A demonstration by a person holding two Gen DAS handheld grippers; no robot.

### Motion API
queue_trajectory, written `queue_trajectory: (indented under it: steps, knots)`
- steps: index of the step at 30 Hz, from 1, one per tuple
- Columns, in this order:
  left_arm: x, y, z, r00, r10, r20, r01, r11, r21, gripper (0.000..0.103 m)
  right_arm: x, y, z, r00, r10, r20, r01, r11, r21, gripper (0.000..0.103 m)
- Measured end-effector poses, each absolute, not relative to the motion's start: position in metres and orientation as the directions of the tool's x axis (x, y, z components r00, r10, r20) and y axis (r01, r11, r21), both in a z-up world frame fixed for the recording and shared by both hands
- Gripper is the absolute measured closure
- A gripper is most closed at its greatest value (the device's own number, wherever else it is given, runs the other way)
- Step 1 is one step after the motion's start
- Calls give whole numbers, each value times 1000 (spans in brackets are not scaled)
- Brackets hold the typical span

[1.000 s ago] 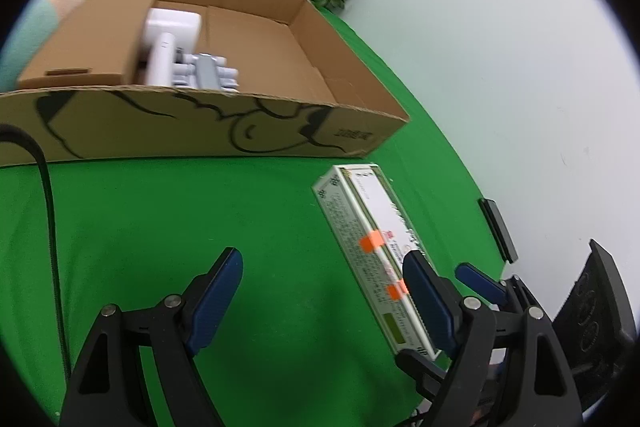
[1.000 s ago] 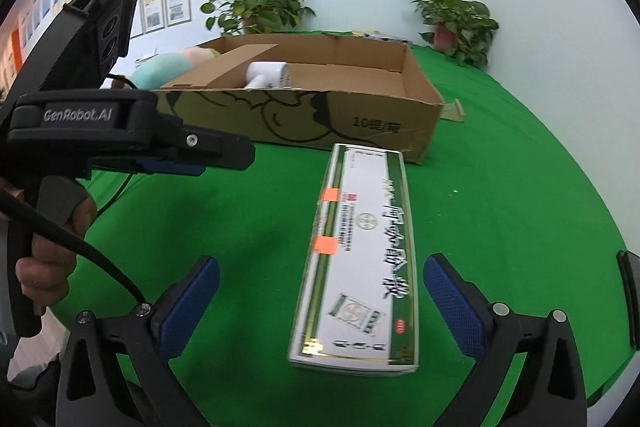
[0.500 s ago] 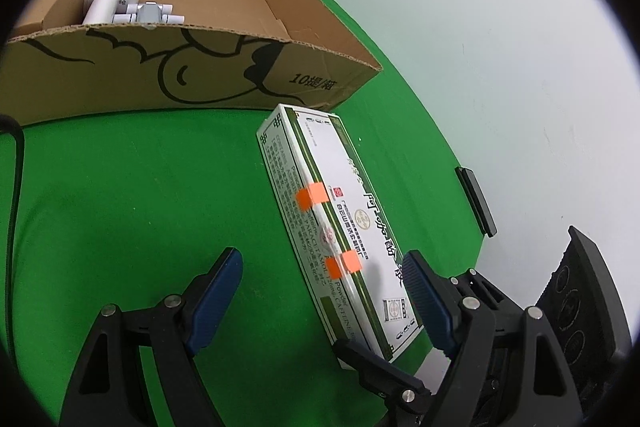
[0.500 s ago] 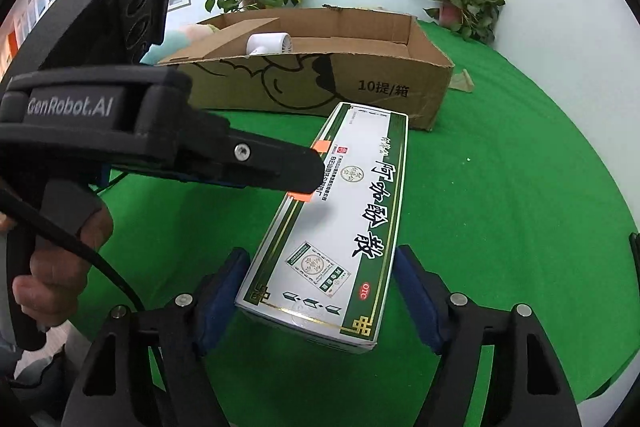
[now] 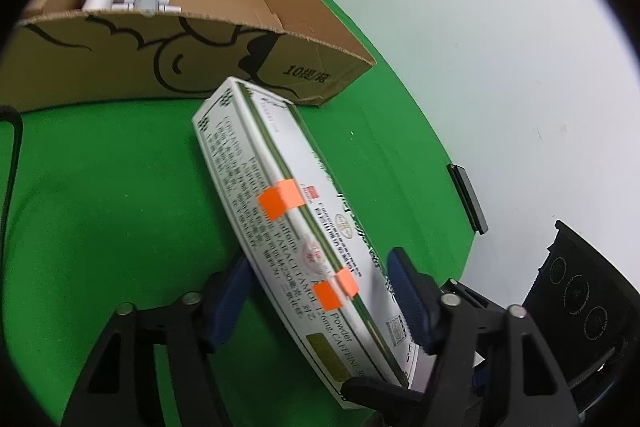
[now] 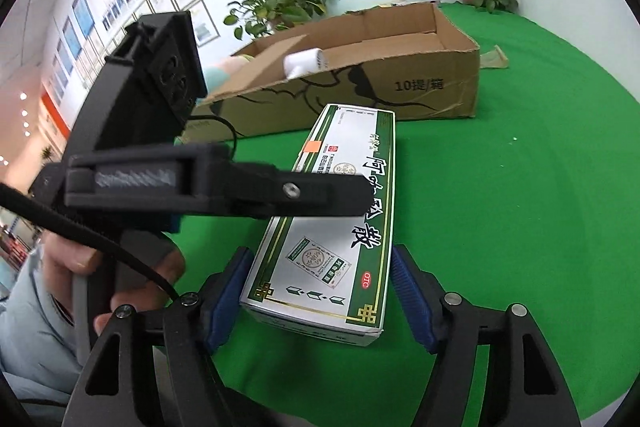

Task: Organize objects
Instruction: 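Lift the medicine box with the right gripper and carry it over the box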

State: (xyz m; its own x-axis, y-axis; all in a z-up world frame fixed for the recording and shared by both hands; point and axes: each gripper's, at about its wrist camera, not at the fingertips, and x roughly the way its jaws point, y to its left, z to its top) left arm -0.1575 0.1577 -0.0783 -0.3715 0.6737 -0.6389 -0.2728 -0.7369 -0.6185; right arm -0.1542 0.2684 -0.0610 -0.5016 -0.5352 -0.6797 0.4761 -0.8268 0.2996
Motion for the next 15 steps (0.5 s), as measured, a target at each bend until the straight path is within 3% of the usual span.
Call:
queue_trajectory:
  steps: [5,15]
  knots:
    - [-150,159,-70,-395,674,-624,-304,-737,-604,55,-151,259,-60,-506,-518,-689,492,-830,262,37]
    - [-137,159,-28,-491,644,-587,-385,-765,-517,62,-154,237,-36,-578,-463,-671,509,-848,147,39]
